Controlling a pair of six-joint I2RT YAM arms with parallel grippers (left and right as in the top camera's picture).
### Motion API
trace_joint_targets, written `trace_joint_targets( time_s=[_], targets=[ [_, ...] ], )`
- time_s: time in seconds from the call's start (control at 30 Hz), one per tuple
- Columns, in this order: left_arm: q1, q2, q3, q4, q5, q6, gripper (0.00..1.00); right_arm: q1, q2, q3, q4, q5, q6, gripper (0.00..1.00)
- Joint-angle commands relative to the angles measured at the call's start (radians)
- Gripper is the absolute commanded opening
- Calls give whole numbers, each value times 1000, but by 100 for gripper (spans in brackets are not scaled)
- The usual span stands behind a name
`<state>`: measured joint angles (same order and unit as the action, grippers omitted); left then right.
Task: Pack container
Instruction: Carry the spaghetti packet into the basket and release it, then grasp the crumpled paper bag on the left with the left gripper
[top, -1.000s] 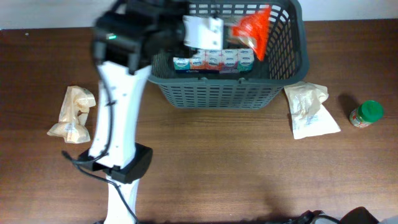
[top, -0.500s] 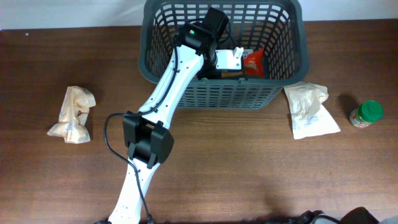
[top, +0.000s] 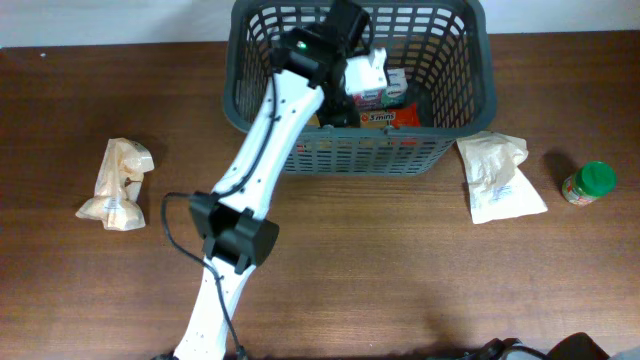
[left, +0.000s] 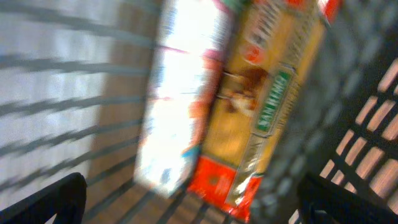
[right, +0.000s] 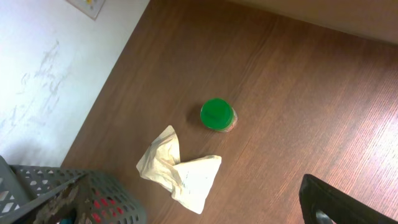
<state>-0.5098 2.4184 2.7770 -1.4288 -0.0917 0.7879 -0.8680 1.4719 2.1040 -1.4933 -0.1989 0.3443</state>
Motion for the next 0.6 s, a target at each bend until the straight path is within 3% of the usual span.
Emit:
trace_joint_targets(
  time_s=[0.0, 0.07, 0.2, 0.3, 0.33, 0.4, 0.57],
  targets=[
    [52, -222, 157, -21, -36, -229, 99, -4, -1, 7, 0, 13, 9, 99],
    [117, -314, 205, -39, -37, -295, 99, -4, -1, 7, 0, 13, 9, 99],
    [265, -438, 212, -54, -37, -306, 99, -4, -1, 7, 0, 13, 9, 99],
    [424, -468, 211, -98, -37, -323, 99, -4, -1, 7, 0, 13, 9, 99],
    [507, -468, 182, -114, -37, -381, 100, -4, -1, 7, 0, 13, 9, 99],
    [603, -468, 100, -139, -37, -430, 100, -4, -1, 7, 0, 13, 9, 99],
    [838, -459, -380, -116, 22, -447, 99, -4, -1, 7, 0, 13, 9, 99]
  ],
)
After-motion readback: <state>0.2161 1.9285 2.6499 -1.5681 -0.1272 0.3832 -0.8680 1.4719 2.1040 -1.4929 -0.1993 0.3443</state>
